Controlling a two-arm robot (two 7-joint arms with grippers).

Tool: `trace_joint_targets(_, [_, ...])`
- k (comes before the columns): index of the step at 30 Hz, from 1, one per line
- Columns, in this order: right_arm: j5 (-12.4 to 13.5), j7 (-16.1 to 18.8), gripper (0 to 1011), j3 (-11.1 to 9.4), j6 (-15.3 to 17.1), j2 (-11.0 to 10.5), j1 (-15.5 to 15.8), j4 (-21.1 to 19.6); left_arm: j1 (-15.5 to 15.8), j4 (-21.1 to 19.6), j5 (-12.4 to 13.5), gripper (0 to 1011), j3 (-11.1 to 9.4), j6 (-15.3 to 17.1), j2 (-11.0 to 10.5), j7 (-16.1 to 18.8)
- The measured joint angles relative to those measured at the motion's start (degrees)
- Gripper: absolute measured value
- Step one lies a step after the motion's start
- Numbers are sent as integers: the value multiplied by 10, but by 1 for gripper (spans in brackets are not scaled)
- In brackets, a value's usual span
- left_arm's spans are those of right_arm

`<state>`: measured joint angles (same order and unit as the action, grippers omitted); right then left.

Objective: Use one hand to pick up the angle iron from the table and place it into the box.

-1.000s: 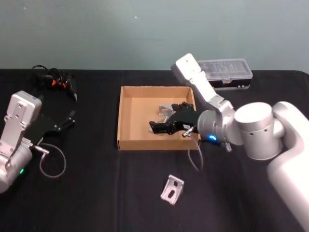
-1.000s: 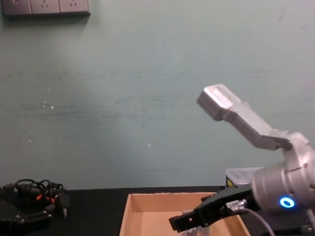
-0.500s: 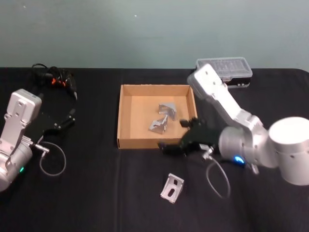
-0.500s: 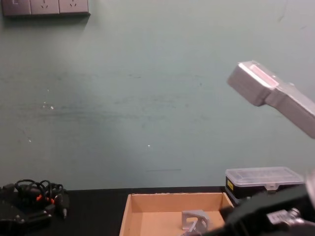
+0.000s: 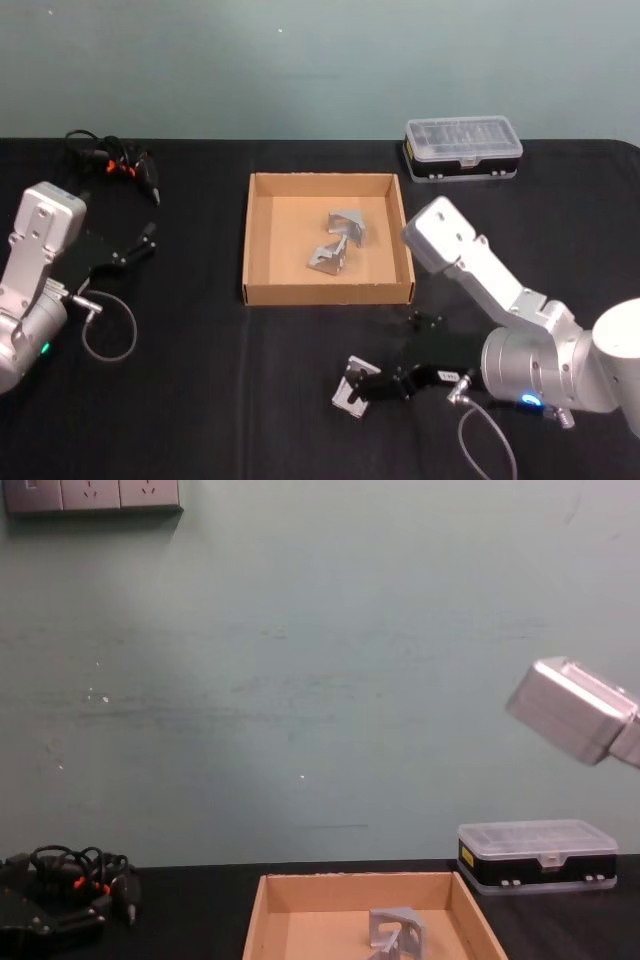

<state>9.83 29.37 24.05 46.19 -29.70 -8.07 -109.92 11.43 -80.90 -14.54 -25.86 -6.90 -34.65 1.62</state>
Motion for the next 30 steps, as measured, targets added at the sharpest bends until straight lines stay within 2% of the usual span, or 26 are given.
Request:
trace_joint_targets(5, [1,2,1002,17,8,-8,0,-1,0,0,0,1011,0,0,0,0])
trace_joint_targets(9, [0,1,1002,28,10,-5,-7,9,0,0,0,1012,0,0,0,0])
trace_joint_targets(19, [-9,-6,1000,48,12,22,-36,55,0,0,0,1011,0,0,0,0])
trace_joint_targets(30, [-18,-11,1002,54,24,41,-51,87,0,0,0,1011,0,0,0,0])
